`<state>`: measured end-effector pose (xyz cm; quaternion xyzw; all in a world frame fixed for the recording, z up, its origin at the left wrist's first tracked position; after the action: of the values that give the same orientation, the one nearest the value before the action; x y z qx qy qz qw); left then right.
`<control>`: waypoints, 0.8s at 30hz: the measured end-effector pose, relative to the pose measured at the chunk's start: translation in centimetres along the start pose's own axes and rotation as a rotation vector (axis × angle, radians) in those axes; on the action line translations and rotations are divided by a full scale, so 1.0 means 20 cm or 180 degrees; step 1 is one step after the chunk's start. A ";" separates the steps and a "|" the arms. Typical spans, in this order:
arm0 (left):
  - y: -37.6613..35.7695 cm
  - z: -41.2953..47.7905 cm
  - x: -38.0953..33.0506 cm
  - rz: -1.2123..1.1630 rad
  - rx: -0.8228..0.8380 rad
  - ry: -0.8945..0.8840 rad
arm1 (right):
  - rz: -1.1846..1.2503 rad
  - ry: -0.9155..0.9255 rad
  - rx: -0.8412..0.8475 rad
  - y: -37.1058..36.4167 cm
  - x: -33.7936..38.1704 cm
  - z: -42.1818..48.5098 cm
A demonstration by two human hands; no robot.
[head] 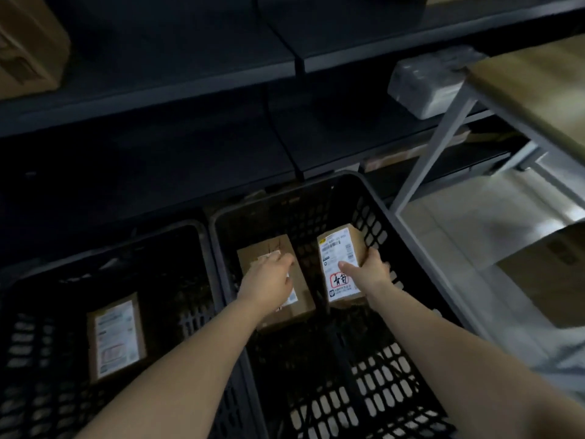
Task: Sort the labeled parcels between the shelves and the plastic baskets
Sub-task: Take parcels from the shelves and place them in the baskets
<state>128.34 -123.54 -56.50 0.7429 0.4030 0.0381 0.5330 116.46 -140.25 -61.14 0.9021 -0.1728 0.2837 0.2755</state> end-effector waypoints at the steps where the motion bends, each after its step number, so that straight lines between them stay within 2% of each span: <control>1: -0.04 0.05 0.00 0.0000 0.0059 0.0047 | 0.0217 -0.0115 0.0116 -0.01 -0.01 0.07; 4: -0.11 0.17 0.03 -0.0003 0.0168 0.0312 | 0.0668 -0.0430 0.0469 -0.09 -0.02 0.25; 9: -0.22 0.36 0.08 0.0054 0.0531 0.0949 | 0.0532 -0.0668 0.0169 -0.22 -0.02 0.50; 11: -0.25 0.43 0.09 -0.0064 0.0629 0.1075 | 0.0759 -0.0783 0.0150 -0.26 -0.03 0.56; 13: -0.26 0.49 0.10 -0.0210 0.0540 0.1137 | 0.1124 -0.0814 0.0153 -0.30 -0.05 0.63; 17: -0.27 0.55 0.12 -0.0269 0.0287 0.1169 | 0.1374 -0.0734 0.0298 -0.31 -0.08 0.68; 20: -0.28 0.53 0.12 -0.0275 0.0291 0.1183 | 0.1592 -0.0716 0.0482 -0.31 -0.09 0.66; 24: -0.26 0.53 0.12 -0.0288 0.0310 0.1192 | 0.1813 -0.0743 0.0382 -0.36 -0.07 0.64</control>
<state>132.13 -129.50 -66.18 0.7289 0.5295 0.1320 0.4133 124.06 -142.05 -73.67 0.8585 -0.4319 0.2537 0.1095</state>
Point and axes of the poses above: each hand's wrist, its own z-axis towards the middle knuckle, its own y-axis out of the back of the hand, x = y × z, the point moved 3 cm from there along z, towards the middle knuckle, and after that the axes turned 10 degrees about x, right-handed, at the moved point
